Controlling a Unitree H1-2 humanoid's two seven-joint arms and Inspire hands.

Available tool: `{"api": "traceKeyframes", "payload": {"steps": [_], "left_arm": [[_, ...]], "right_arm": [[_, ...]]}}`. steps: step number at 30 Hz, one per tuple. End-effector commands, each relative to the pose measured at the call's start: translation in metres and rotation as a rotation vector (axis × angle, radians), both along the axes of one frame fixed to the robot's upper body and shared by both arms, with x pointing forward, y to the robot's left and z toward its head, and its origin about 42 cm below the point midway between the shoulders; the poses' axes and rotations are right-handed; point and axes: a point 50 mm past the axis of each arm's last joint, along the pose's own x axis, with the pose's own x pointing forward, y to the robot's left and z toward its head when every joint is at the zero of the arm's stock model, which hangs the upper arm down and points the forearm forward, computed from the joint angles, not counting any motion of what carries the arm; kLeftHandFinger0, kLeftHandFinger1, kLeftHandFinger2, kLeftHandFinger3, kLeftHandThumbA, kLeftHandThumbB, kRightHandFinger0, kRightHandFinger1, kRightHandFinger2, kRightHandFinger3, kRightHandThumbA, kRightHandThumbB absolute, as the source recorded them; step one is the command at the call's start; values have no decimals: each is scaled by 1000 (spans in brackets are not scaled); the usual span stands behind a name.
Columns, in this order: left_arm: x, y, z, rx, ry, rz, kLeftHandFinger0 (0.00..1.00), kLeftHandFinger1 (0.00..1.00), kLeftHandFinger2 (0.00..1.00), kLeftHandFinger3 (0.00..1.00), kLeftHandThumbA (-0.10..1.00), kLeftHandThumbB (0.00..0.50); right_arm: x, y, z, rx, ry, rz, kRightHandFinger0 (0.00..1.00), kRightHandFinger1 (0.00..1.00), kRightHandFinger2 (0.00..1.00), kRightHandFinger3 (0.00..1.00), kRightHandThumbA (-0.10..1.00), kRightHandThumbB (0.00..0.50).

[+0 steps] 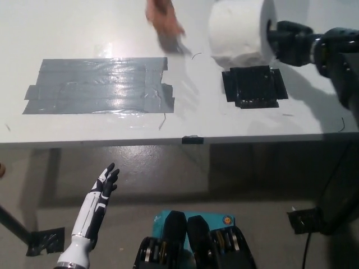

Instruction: A person hands over a roll of toilet paper to the robot , and the robot inserts its right thumb into the hole in the centre to grab the roll, and then places it on the balck area on the desk.

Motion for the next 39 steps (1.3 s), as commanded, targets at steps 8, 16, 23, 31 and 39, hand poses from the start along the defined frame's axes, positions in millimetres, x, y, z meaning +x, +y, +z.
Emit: {"api": "traceKeyframes", "payload": {"steps": [8, 16, 23, 31, 39], "left_arm": [[7, 4, 11, 40, -50, -10, 1000, 1000, 1000, 1000, 1000, 35], [6, 3, 9, 51, -57, -7, 1000, 1000, 1000, 1000, 1000, 30], [10, 1, 11, 53, -57, -10, 1000, 1000, 1000, 1000, 984, 23], [12, 1, 17, 49, -52, -14, 1000, 1000, 1000, 1000, 975, 31], [14, 1, 17, 52, -59, -16, 1000, 1000, 1000, 1000, 973, 54]], "right_arm": [[4, -39, 71, -332, -117, 43, 147, 603, 1000, 1000, -100, 96], [4, -39, 58, -521, -133, 74, 109, 645, 1000, 1000, -100, 116], [4, -35, 52, -596, -173, 116, 231, 744, 1000, 1000, -100, 131], [1, -23, 54, -603, -38, 262, 941, 1000, 1000, 1000, 285, 230], [1, -22, 59, -733, -45, 341, 1000, 1000, 1000, 1000, 707, 480]]}}
